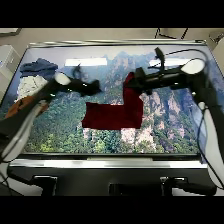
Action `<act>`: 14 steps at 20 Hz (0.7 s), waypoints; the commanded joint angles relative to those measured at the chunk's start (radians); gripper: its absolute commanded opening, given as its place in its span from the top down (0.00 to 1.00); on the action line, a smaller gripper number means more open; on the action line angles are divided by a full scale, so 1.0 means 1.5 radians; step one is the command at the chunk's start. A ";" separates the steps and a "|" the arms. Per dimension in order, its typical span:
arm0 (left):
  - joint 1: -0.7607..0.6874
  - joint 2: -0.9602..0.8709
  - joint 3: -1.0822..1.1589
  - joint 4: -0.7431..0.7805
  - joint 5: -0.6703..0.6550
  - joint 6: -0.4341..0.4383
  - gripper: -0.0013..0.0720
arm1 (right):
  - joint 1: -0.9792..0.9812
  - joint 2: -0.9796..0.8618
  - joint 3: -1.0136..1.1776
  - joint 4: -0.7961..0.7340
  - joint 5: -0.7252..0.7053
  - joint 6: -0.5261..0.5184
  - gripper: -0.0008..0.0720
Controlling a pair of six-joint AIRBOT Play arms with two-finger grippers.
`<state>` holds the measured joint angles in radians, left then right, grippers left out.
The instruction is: Fold the clothes and pants, and hang the long-sleeved shirts on hangers.
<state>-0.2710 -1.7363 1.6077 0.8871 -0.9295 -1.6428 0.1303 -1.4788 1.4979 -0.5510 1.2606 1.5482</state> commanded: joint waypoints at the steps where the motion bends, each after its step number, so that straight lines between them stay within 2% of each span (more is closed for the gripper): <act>1: 0.158 0.153 0.000 0.120 -0.063 -0.003 0.95 | 0.093 -0.094 0.000 0.057 -0.104 -0.006 0.94; 3: 0.212 0.233 0.000 0.120 -0.064 -0.001 0.95 | 0.147 -0.159 0.000 0.106 -0.143 -0.006 0.94; 6: 0.235 0.318 0.000 0.121 -0.067 0.016 0.95 | 0.209 -0.251 0.000 0.178 -0.161 -0.006 0.94; 7: 0.234 0.335 0.000 0.123 -0.067 0.016 0.95 | 0.224 -0.276 0.000 0.200 -0.164 -0.006 0.79; 8: 0.229 0.348 0.000 0.123 -0.068 0.016 0.95 | 0.232 -0.296 0.000 0.226 -0.167 -0.014 0.32; 9: 0.226 0.356 0.000 0.123 -0.069 0.016 0.95 | 0.231 -0.303 0.000 0.257 -0.166 -0.051 0.02; 12: 0.222 0.360 0.000 0.123 -0.069 0.021 0.95 | 0.155 -0.270 0.001 0.272 -0.148 -0.088 0.05; 14: 0.223 0.360 0.000 0.123 -0.068 0.027 0.95 | 0.063 -0.222 0.001 0.217 -0.112 -0.087 0.05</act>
<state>0.0601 -1.2133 1.6081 1.0683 -1.0328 -1.6142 0.3439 -1.8614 1.4986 -0.1970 1.0424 1.4483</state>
